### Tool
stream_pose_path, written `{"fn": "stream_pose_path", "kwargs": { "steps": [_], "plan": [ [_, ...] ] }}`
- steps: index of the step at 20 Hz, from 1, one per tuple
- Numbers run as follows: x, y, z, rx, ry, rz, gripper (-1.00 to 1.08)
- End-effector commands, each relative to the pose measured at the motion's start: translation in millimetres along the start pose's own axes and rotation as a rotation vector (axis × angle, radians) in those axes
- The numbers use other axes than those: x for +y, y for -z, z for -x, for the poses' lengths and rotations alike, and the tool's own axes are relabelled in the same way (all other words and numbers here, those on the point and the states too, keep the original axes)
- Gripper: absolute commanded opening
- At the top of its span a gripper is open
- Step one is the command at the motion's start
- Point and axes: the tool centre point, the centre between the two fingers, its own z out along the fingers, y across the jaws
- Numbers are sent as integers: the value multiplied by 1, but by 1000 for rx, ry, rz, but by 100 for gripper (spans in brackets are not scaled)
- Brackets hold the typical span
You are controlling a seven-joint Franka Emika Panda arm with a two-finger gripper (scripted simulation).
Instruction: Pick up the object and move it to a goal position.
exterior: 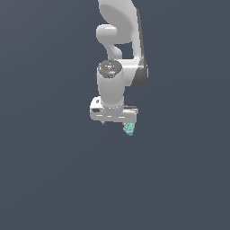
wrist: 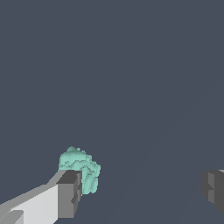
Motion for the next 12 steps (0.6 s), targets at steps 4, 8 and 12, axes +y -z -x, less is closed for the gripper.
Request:
{"fn": "stream_pose_path", "kwargs": {
  "steps": [4, 8, 12],
  "plan": [
    [-22, -15, 13, 1, -60, 10, 100],
    [-40, -29, 25, 4, -114, 19, 100],
    [-55, -39, 37, 7, -158, 25, 100]
  ]
}}
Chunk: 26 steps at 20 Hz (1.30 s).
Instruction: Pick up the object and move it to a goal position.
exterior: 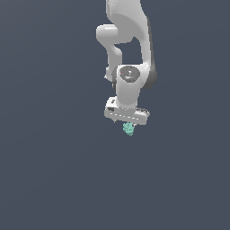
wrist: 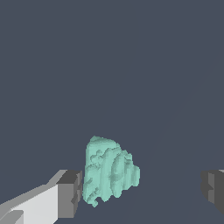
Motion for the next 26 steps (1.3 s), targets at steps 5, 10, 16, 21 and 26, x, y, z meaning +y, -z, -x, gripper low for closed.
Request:
{"fn": "stream_pose_path", "kwargs": {
  "steps": [5, 10, 16, 21, 26],
  "plan": [
    [-16, -12, 17, 5, -57, 7, 100],
    [-21, -17, 23, 7, -77, 10, 100],
    [-22, -19, 24, 6, -77, 10, 100],
    [-21, -34, 25, 7, -78, 10, 100],
    [-21, -58, 25, 7, -80, 10, 100]
  ]
}}
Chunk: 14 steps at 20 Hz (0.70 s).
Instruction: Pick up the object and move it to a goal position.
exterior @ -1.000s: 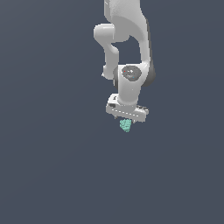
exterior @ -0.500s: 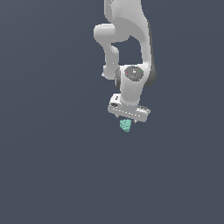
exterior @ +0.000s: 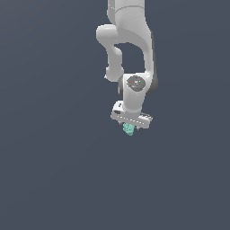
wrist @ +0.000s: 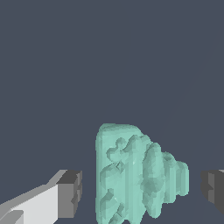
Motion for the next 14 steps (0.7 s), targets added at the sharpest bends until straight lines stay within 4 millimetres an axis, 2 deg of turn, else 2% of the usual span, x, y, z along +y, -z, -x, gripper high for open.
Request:
{"fn": "stream_pose_path", "kwargs": {
  "steps": [1, 6, 7, 14],
  "plan": [
    [0, -10, 0, 0, -1, 0, 100],
    [0, -17, -1, 1, -1, 0, 100],
    [0, -17, -1, 1, -1, 0, -100],
    [0, -17, -1, 1, -1, 0, -100]
  ]
}}
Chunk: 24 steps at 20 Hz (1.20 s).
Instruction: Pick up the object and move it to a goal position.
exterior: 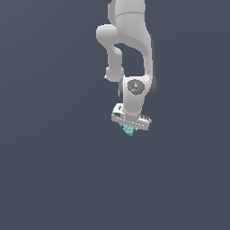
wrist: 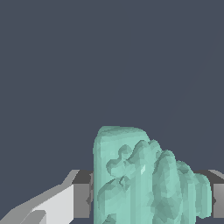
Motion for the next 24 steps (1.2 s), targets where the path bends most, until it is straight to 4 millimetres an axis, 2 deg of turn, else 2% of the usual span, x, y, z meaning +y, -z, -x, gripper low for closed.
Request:
{"fn": "stream_pose_path", "kwargs": {
  "steps": [1, 7, 13, 19, 24],
  "plan": [
    [0, -1, 0, -1, 0, 1, -100],
    [2, 3, 0, 0, 0, 0, -100],
    [13, 22, 1, 0, 0, 0, -100],
    [33, 57, 3, -1, 0, -1, -100],
    [58, 99, 4, -1, 0, -1, -100]
  ]
}}
